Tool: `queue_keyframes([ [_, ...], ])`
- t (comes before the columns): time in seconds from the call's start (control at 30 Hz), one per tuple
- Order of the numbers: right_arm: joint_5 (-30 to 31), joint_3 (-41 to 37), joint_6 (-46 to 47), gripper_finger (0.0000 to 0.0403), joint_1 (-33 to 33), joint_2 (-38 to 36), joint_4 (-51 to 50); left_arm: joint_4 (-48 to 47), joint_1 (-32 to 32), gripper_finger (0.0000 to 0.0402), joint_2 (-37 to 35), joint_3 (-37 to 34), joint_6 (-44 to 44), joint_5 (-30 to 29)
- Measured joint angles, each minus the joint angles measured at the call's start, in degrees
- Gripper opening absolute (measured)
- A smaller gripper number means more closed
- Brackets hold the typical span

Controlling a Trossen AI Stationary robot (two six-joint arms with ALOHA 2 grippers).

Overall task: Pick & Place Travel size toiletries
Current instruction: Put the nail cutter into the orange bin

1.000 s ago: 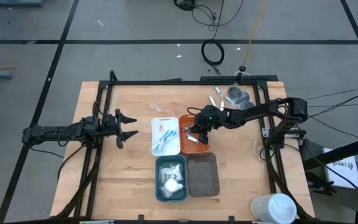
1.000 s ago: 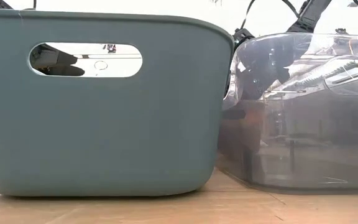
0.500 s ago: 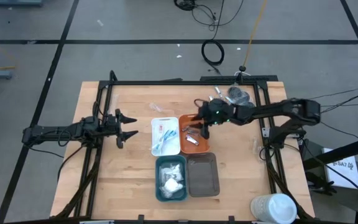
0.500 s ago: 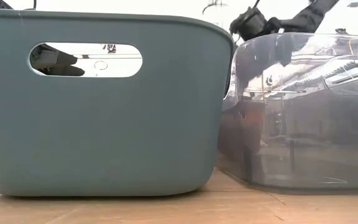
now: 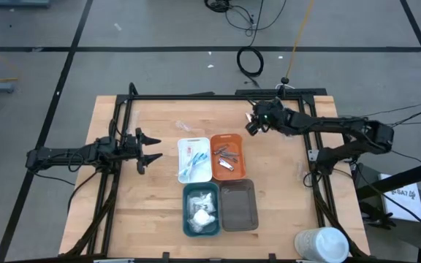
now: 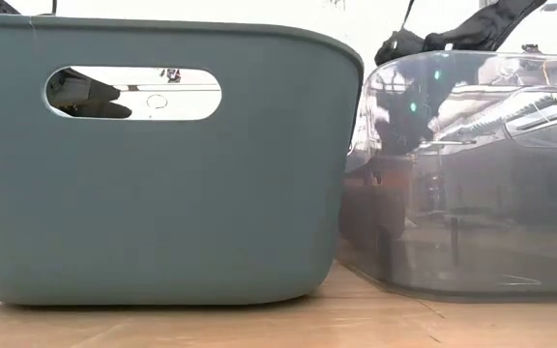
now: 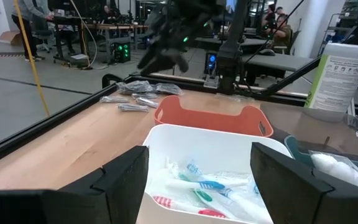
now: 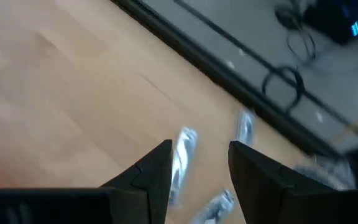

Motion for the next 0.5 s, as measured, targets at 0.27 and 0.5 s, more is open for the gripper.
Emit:
queue_keyframes([
  [0.27,-3.30,-3.19,4.84,0.0149,-6.63,9.35,4.18,0.01,-0.02,0.0274,-0.02,0.00,0.00,0.00],
  [0.5,-8.41,-3.02,5.94,0.0149,-8.79,13.75,4.32,0.01,-0.02,0.0274,-0.02,0.00,-0.02,0.00],
])
